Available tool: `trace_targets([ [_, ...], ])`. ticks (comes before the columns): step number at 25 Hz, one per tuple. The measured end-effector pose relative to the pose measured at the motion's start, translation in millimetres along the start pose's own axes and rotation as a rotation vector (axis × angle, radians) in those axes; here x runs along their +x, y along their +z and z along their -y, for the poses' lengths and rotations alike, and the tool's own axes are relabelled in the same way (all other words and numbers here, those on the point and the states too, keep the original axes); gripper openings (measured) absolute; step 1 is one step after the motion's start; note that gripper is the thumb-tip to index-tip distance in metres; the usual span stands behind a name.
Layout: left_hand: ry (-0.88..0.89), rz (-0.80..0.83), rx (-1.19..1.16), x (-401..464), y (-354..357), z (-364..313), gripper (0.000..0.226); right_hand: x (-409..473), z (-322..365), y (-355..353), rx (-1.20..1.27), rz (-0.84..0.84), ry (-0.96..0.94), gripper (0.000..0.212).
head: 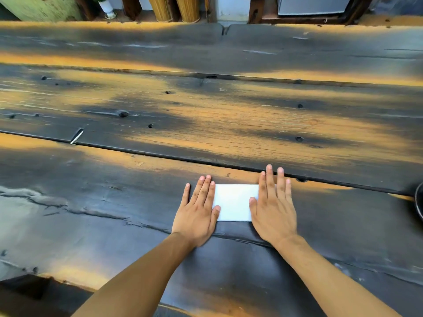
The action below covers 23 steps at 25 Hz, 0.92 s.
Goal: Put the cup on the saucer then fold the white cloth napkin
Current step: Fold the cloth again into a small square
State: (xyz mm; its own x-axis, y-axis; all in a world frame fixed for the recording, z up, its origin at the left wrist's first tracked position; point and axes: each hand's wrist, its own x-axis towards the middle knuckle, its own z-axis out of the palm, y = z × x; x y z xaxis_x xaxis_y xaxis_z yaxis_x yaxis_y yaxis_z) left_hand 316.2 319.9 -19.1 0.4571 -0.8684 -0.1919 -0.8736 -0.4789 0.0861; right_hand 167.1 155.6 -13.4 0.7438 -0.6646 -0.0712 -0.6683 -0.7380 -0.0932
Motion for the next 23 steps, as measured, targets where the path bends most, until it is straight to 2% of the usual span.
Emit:
trace_targets([
  [4, -0.002, -0.032, -0.029, 0.9, 4.5, 1.1, 0.065, 4.5, 63.9, 10.3, 0.093, 0.072, -0.210, 0.063],
  [8, -0.015, -0.012, -0.018, 0.3, 4.6, 2.4, 0.068, 1.8, 40.7, 18.5, 0.044, 0.089, -0.250, 0.068],
  [12, -0.029, 0.042, -0.002, 0.5, -3.3, 0.8, 0.070, -4.0, -12.4, 14.5, 0.011, 0.093, -0.130, 0.078],
  [16, -0.043, 0.089, 0.014, 0.9, -8.2, 0.8, 0.072, -5.5, -18.3, 10.8, 0.029, 0.132, -0.041, 0.082],
  [23, -0.005, 0.029, 0.000, 4.1, -10.7, -3.0, 0.074, -3.1, -20.4, 5.1, 0.061, 0.104, -0.047, 0.070],
])
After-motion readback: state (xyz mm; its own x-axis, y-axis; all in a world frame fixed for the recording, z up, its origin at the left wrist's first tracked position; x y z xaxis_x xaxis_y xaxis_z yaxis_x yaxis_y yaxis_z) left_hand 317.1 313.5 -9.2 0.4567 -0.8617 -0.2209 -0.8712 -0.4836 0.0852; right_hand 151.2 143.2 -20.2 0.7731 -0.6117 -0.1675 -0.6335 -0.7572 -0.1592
